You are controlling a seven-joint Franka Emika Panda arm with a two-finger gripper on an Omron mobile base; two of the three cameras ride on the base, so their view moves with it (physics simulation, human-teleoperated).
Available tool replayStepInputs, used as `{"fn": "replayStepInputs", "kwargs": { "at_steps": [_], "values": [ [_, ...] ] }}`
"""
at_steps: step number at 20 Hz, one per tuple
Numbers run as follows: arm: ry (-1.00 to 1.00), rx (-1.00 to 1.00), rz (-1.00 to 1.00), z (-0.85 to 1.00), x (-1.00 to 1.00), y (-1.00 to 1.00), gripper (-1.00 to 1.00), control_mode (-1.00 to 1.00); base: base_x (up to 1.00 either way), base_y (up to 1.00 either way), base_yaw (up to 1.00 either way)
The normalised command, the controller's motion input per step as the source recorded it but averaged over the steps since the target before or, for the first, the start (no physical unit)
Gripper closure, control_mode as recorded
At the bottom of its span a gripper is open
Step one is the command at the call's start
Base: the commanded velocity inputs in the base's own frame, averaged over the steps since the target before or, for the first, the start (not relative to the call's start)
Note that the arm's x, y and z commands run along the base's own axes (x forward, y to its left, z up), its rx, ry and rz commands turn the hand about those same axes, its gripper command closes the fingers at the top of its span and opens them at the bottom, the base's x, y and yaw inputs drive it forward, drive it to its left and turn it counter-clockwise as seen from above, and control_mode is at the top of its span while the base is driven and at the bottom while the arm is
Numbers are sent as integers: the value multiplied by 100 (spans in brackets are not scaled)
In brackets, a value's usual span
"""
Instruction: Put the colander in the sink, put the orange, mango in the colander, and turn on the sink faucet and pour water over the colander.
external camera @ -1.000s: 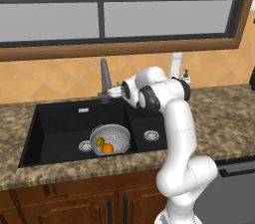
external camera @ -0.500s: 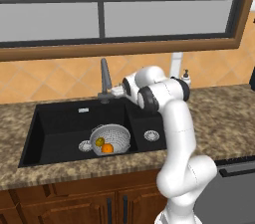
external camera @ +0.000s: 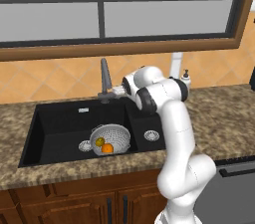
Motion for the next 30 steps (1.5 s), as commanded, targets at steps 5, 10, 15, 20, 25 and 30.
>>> {"fn": "replayStepInputs", "kwargs": {
  "at_steps": [5, 10, 15, 20, 25, 30],
  "values": [
    [0, 0, -9, -3, -11, -73, 100, -100, 0, 0, 0],
    [4, 0, -9, -8, -11, -75, 100, -100, 0, 0, 0],
    [4, 0, -10, -11, -16, -82, 100, -100, 0, 0, 0],
    [3, 0, -10, -15, -22, -87, 100, -100, 0, 0, 0],
    [4, 0, -11, -20, -24, -95, 100, -100, 0, 0, 0],
    [6, 0, -12, -28, -29, -100, 100, -100, 0, 0, 0]
  ]
}}
